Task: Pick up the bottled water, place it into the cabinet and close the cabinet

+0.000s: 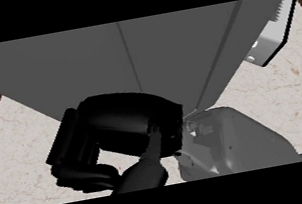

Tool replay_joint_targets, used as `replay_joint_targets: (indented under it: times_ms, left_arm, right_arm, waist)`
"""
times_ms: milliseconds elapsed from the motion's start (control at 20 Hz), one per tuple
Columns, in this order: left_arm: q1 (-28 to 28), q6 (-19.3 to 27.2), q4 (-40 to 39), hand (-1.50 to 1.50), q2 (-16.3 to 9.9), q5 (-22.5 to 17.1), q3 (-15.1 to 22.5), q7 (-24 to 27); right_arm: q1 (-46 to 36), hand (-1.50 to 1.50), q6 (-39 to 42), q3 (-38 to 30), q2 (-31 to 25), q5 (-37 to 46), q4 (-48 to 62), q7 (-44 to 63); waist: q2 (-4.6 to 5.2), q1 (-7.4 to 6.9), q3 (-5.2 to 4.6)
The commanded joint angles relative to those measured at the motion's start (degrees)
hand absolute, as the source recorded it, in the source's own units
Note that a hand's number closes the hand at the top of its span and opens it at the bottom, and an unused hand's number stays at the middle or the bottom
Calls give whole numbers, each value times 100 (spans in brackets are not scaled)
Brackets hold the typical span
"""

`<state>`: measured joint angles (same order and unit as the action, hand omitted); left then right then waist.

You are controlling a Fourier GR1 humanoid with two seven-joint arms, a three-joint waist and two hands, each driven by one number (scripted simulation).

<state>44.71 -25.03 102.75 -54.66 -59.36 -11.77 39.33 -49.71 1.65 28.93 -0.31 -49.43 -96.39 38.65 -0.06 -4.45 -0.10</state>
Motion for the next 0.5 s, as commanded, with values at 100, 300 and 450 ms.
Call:
replay_joint_targets:
  times_ms: [100, 300, 450]
  left_arm:
    - [202, -369, -132, -150, 534, 371, -232, 160]
    - [266, -494, -113, -150, 484, 27, -620, -175]
    - [344, -792, -202, -150, 746, 245, -721, -158]
  right_arm:
    - [-426, 150, 198, -389, 30, -467, 1182, -261]
    - [253, 150, 1204, -845, -332, -335, 1502, -388]
    - [-119, 150, 1203, -1040, -109, -76, 2241, -589]
  waist:
    - [12, 219, 7]
    - [21, 324, 15]
    - [18, 297, 10]
